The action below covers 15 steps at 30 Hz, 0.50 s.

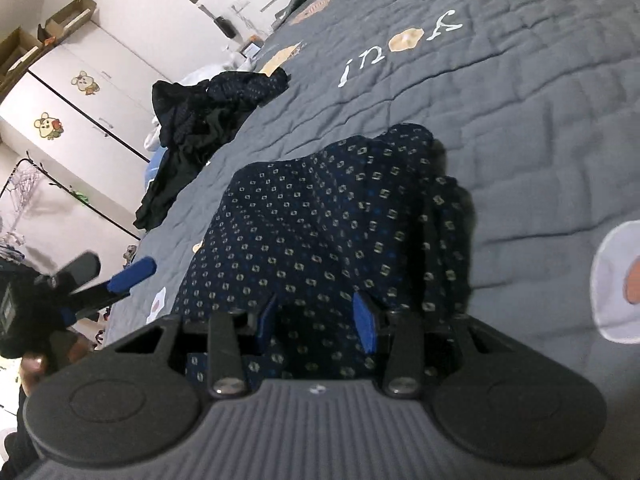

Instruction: Fold clothes

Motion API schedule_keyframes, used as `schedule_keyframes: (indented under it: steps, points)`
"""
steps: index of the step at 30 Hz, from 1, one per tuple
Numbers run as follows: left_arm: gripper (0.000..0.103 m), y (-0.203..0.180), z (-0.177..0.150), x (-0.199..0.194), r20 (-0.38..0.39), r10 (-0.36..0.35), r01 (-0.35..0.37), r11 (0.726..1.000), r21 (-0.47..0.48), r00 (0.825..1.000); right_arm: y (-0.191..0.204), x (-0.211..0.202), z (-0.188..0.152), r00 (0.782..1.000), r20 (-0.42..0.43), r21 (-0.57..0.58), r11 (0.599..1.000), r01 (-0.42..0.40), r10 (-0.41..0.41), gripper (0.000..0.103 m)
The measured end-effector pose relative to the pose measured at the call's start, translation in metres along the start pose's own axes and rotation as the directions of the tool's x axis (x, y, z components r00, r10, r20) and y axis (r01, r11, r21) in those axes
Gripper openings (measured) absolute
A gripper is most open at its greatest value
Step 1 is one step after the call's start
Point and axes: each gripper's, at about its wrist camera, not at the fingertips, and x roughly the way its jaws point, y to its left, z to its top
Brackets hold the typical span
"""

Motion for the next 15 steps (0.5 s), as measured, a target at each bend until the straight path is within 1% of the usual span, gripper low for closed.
schedule_keyframes:
  steps: [2,4,6,9,11,13,15]
  points:
    - [0.086,-0.003,-0.006,-0.006,-0.001,0.001,-0.001,1.0,-0.001,1.0,-0.002,-0.01,-0.001,1.0,0.016,0.017,1.0,0.008,-0.008,0.041]
    - [0.087,-0.007,-0.013,-0.013,0.003,0.0,0.0,1.0,0.005,1.0,-0.002,-0.024,-0.004,0.999,0.042,0.048,0.999,-0.008,0.006,0.042]
    - [0.087,-0.012,-0.02,-0.021,0.007,-0.009,0.009,1.0,0.006,1.0,0.006,-0.04,-0.008,0.996,0.077,0.048,0.998,-0.047,0.043,0.042]
    - [0.09,-0.02,-0.028,-0.029,0.014,-0.017,0.017,1.0,0.016,1.0,0.021,-0.054,-0.021,0.986,0.104,0.044,0.99,-0.135,0.13,0.044]
    - [0.092,-0.022,-0.034,-0.032,0.011,-0.022,0.022,1.0,0.011,1.0,0.031,-0.056,-0.032,0.982,0.099,0.032,0.986,-0.166,0.162,0.045]
    - [0.092,-0.021,-0.04,-0.032,-0.007,-0.024,0.024,1.0,0.004,1.0,0.032,-0.05,-0.041,0.986,0.074,0.035,0.988,-0.154,0.151,0.047]
    - [0.092,-0.02,-0.046,-0.03,-0.026,-0.023,0.023,1.0,0.001,0.999,0.02,-0.044,-0.052,0.99,0.053,0.074,0.988,-0.135,0.131,0.047]
